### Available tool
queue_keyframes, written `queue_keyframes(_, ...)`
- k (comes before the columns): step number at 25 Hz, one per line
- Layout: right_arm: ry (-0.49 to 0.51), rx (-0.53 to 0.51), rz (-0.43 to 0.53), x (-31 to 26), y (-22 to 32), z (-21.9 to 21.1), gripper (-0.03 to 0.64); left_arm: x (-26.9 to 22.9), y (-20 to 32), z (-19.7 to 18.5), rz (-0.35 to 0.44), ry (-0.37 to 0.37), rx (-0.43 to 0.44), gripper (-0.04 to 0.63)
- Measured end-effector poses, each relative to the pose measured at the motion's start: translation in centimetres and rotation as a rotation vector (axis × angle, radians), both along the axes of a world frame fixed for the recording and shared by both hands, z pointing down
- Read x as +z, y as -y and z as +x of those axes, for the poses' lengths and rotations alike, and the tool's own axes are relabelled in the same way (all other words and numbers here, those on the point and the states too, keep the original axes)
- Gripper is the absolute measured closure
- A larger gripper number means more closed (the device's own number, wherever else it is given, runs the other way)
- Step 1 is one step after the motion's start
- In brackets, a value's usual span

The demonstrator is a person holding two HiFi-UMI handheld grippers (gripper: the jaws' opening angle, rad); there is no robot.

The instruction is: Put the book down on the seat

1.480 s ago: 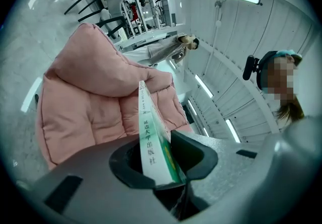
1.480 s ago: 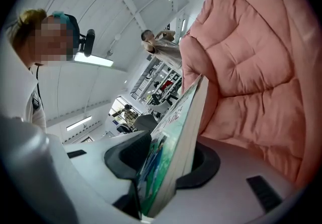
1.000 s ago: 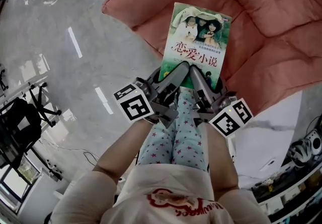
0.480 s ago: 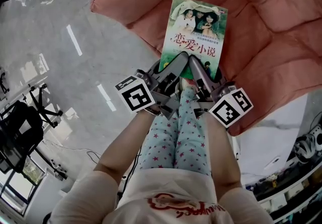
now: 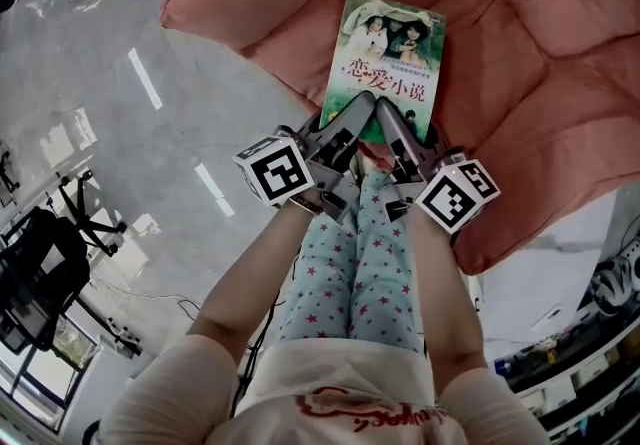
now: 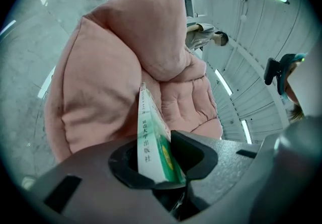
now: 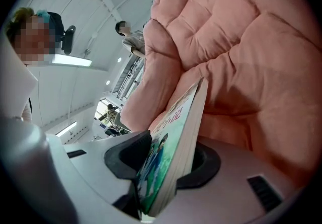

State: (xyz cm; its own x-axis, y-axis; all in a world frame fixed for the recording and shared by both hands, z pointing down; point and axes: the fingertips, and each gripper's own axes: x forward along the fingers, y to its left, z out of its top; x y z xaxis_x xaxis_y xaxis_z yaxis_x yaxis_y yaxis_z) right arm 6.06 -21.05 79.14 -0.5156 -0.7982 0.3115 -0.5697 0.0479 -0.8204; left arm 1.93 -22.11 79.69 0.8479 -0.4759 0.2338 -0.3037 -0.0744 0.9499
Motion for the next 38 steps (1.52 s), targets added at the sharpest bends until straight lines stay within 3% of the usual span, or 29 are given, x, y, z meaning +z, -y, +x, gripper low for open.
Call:
queue_keyframes(9,-0.008,0.002,-0.081,2.5,-0.6,0.6,0.464,2.3,-0.5,0.5,-0.052,0.003,-0.001,0.495)
queue_keyframes(18,-0.190,-0.010,-0.210,4.0,-1.4,0.4,0.442,4.1,-0.9,-0.6,-0.096,0.218,-0.004,0.457)
queue_keyframes(21,-0.240,-0.018,-0.246,4.5,-1.4,0.4,0.413,4.6,-1.0,-1.3,-0.087,0.324,0.024,0.420)
queue_keyframes(24,-0.297,-0.022,-0.288,4.6,-1.5,0.5,0.389,4.6,-1.1,-1.7,-0.080,0.379,0.028,0.413)
queue_keyframes(28,-0.442,-0.047,-0.359,5.0,-1.8,1.7,0.323,4.9,-1.1,-1.7,-0.062,0.478,0.043,0.400)
queue_keyframes(31,-0.640,-0.063,-0.298,3.8,-1.4,2.8,0.308,5.5,-1.2,-3.5,-0.060,0.604,0.026,0.400)
queue_keyframes(33,-0.745,-0.079,-0.246,2.7,-1.2,3.7,0.308,5.9,-1.6,-4.9,-0.077,0.650,0.007,0.400)
queue_keyframes(38,-0.755,-0.087,-0.196,1.2,-1.4,4.2,0.307,5.2,-3.0,-6.9,-0.087,0.691,-0.028,0.400)
